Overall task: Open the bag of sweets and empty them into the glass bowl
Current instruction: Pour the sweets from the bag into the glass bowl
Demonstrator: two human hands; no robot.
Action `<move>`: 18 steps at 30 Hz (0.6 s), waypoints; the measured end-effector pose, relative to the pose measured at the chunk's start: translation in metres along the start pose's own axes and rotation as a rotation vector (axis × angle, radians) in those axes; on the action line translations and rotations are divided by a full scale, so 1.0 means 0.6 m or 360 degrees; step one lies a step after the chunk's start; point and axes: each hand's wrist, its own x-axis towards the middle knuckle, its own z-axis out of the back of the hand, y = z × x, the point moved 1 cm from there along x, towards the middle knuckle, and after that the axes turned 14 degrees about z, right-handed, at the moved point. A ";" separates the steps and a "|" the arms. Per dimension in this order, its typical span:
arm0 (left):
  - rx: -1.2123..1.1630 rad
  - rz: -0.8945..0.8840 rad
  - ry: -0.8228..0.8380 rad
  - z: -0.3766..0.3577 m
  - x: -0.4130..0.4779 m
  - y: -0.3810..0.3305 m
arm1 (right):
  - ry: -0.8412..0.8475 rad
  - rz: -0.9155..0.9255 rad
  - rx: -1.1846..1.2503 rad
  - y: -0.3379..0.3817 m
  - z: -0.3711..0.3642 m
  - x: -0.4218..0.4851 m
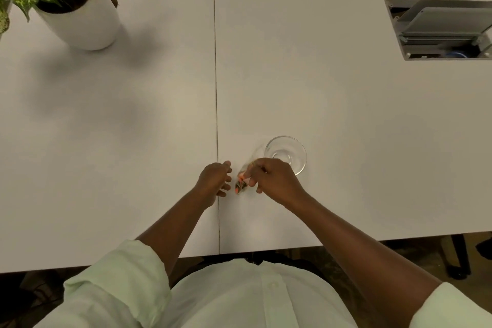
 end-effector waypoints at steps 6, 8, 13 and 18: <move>-0.0482 0.0181 0.0291 -0.014 -0.014 -0.006 | -0.0160 -0.0251 0.0696 -0.008 0.028 -0.004; -0.0578 0.0193 0.0305 -0.014 -0.013 -0.010 | -0.0220 -0.0314 0.0765 -0.020 0.036 -0.005; -0.0587 0.0157 0.0397 -0.009 -0.015 -0.029 | -0.0297 -0.0391 0.0821 -0.048 0.048 -0.004; -0.0609 0.0089 0.0428 -0.011 -0.023 -0.054 | -0.0362 -0.0435 0.0866 -0.068 0.060 -0.003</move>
